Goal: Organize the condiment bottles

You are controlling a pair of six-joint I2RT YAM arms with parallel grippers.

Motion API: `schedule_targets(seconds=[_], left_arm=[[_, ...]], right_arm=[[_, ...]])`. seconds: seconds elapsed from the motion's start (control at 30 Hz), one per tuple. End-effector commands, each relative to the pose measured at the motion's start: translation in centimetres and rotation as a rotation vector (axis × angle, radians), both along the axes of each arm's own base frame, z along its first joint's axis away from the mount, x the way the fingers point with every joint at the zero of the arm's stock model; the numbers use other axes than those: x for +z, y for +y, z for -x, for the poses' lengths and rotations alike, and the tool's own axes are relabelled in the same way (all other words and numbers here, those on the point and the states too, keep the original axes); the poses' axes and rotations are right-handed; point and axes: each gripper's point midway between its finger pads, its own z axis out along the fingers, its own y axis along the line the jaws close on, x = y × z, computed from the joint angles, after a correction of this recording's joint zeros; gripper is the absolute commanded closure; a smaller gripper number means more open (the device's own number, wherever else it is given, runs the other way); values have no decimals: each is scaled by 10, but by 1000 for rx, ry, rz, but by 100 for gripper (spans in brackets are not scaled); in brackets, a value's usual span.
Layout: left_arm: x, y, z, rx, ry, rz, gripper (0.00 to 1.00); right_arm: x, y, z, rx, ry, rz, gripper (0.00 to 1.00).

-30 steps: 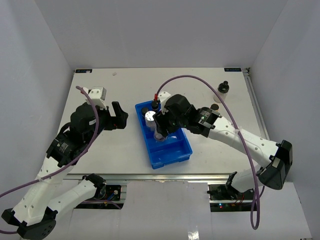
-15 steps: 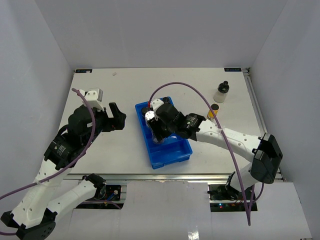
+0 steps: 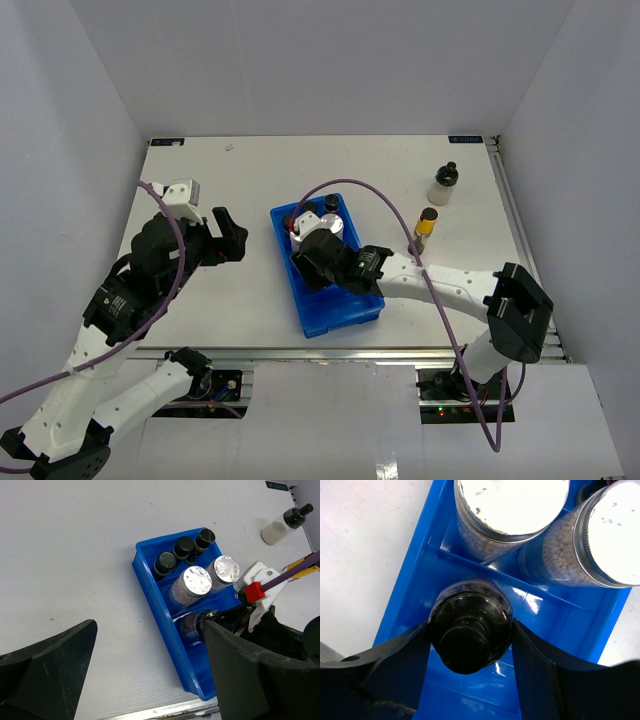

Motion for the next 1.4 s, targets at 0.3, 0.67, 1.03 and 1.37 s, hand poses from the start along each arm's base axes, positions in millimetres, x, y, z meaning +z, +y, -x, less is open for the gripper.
schedule_targets(seconds=[0.3,0.67,1.03,1.37], left_arm=[[3,3,-3,18,-8,-4,2],[2,-1,-4,-7,-4,-15,2],[-8,-24,-23,-77,17,-48,2],[-27,-49,-14,-189,62,34,2]], right_arm=[[10,7,-10,-111,-64,-50,25],[56,-11,-1,-94,-69,-49,13],[150,-61,-32,-211,-196,-91,6],[205,-231,-199,-685,-313,-340,7]])
